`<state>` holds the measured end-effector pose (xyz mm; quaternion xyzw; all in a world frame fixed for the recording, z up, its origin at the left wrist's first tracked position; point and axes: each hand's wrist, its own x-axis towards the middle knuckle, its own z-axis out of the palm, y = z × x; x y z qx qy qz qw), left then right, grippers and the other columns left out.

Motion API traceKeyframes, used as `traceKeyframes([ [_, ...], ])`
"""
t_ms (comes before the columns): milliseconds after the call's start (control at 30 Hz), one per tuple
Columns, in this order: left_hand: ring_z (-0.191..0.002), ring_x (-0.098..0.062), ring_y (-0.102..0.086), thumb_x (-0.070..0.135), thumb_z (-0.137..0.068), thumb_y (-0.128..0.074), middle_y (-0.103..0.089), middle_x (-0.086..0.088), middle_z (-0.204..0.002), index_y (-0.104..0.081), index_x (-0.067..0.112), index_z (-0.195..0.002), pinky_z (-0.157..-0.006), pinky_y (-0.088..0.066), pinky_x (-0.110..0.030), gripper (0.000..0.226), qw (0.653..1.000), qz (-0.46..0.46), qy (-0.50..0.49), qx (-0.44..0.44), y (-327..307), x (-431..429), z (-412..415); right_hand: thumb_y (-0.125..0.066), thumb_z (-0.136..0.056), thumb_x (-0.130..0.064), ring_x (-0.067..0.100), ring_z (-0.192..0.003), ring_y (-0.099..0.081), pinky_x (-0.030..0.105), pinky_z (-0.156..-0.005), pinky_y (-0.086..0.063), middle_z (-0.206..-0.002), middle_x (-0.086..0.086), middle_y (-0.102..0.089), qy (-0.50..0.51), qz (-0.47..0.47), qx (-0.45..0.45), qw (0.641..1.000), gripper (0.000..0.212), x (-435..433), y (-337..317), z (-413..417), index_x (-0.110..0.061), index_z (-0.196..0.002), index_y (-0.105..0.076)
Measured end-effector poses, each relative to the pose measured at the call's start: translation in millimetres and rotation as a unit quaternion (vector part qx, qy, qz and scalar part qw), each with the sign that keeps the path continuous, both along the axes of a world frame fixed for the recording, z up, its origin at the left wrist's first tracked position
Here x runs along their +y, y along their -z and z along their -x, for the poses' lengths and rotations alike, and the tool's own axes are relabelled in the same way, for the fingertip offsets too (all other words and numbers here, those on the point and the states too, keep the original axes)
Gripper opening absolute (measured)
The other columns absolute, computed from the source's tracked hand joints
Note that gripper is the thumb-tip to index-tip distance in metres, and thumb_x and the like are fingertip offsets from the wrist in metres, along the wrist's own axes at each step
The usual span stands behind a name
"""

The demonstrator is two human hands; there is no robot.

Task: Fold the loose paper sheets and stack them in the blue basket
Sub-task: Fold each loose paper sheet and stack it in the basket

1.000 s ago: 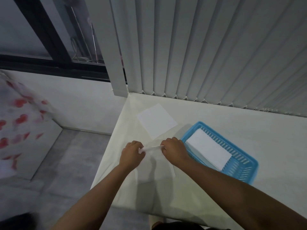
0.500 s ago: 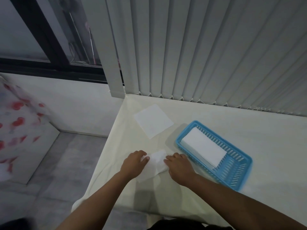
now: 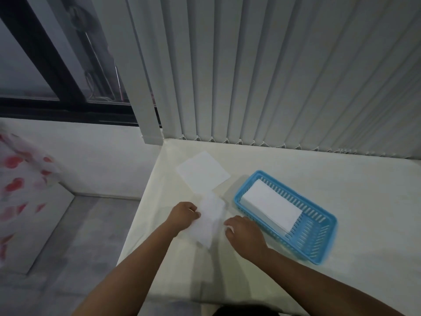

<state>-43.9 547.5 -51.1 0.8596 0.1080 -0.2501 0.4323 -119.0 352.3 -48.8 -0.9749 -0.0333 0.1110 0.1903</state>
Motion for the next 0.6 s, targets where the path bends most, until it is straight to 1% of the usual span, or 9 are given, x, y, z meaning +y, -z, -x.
traceKeyframes([
  [33, -0.076, -0.025, -0.060, 0.007, -0.084, -0.063, -0.063, -0.014, -0.093, -0.061, 0.008, -0.085, -0.070, -0.050, -0.030, 0.003, 0.995, 0.086, -0.056, 0.020, -6, 1, -1, -0.041, -0.097, -0.035, 0.015, -0.091, -0.061, 0.033, -0.082, -0.048, -0.101, -0.001, -0.068, 0.043, -0.052, 0.029, 0.997, 0.031, 3, -6, -1, -0.019, -0.102, -0.067],
  [100, -0.082, -0.027, -0.066, -0.004, -0.084, -0.059, -0.066, -0.017, -0.099, -0.058, 0.005, -0.091, -0.074, -0.057, -0.034, 0.011, 0.959, 0.245, -0.141, 0.034, -20, 0, 0, -0.045, -0.096, -0.043, 0.015, -0.070, -0.057, 0.032, -0.066, -0.044, -0.077, 0.003, -0.062, 0.114, -0.152, 0.096, 0.977, 0.039, 10, -18, -5, -0.013, -0.076, -0.061],
  [133, -0.088, -0.027, -0.068, -0.007, -0.084, -0.058, -0.068, -0.016, -0.103, -0.059, 0.004, -0.098, -0.076, -0.058, -0.034, 0.017, 0.940, 0.299, -0.160, 0.028, -26, -2, 1, -0.047, -0.094, -0.046, 0.016, -0.069, -0.057, 0.031, -0.065, -0.042, -0.076, 0.007, -0.063, 0.141, -0.197, 0.121, 0.963, 0.045, 13, -22, -8, -0.009, -0.074, -0.061],
  [200, -0.097, -0.027, -0.068, -0.008, -0.084, -0.057, -0.070, -0.011, -0.107, -0.060, 0.006, -0.109, -0.077, -0.058, -0.032, 0.028, 0.911, 0.370, -0.180, 0.008, -34, -9, 4, -0.050, -0.092, -0.051, 0.021, -0.082, -0.064, 0.032, -0.074, -0.048, -0.092, 0.010, -0.070, 0.200, -0.296, 0.160, 0.920, 0.047, 18, -29, -14, -0.006, -0.090, -0.068],
  [267, -0.100, -0.027, -0.069, -0.009, -0.084, -0.057, -0.071, -0.011, -0.108, -0.060, 0.007, -0.113, -0.075, -0.058, -0.030, 0.032, 0.895, 0.401, -0.197, -0.009, -40, -21, 8, -0.054, -0.091, -0.047, 0.020, -0.091, -0.064, 0.030, -0.080, -0.051, -0.100, 0.005, -0.069, 0.256, -0.392, 0.187, 0.864, 0.036, 21, -38, -20, -0.014, -0.098, -0.066],
  [333, -0.101, -0.027, -0.069, -0.006, -0.085, -0.057, -0.072, -0.010, -0.109, -0.061, 0.007, -0.114, -0.074, -0.059, -0.030, 0.032, 0.886, 0.419, -0.199, -0.017, -41, -33, 12, -0.059, -0.092, -0.037, 0.018, -0.083, -0.062, 0.029, -0.077, -0.052, -0.093, 0.002, -0.068, 0.299, -0.450, 0.161, 0.826, 0.022, 21, -44, -26, -0.017, -0.098, -0.064],
  [367, -0.101, -0.026, -0.070, -0.004, -0.086, -0.057, -0.073, -0.009, -0.109, -0.062, 0.008, -0.113, -0.075, -0.058, -0.030, 0.031, 0.883, 0.425, -0.198, -0.018, -40, -38, 13, -0.060, -0.092, -0.030, 0.017, -0.077, -0.060, 0.029, -0.072, -0.051, -0.087, 0.003, -0.067, 0.318, -0.459, 0.135, 0.819, 0.017, 20, -46, -29, -0.014, -0.098, -0.065],
  [467, -0.099, -0.025, -0.071, 0.004, -0.089, -0.059, -0.074, -0.009, -0.106, -0.067, 0.007, -0.108, -0.075, -0.058, -0.030, 0.020, 0.873, 0.435, -0.219, -0.020, -39, -49, 15, -0.062, -0.089, -0.018, 0.016, -0.068, -0.058, 0.031, -0.068, -0.049, -0.078, 0.005, -0.066, 0.335, -0.432, 0.074, 0.834, 0.010, 12, -50, -36, -0.009, -0.091, -0.067],
  [600, -0.093, -0.024, -0.071, 0.010, -0.090, -0.061, -0.074, -0.012, -0.100, -0.069, 0.002, -0.093, -0.076, -0.059, -0.028, 0.012, 0.876, 0.410, -0.251, -0.034, -40, -54, 4, -0.065, -0.086, -0.020, 0.015, -0.066, -0.057, 0.030, -0.065, -0.046, -0.072, 0.002, -0.065, 0.337, -0.401, 0.034, 0.851, 0.016, -4, -55, -36, -0.014, -0.071, -0.063],
])
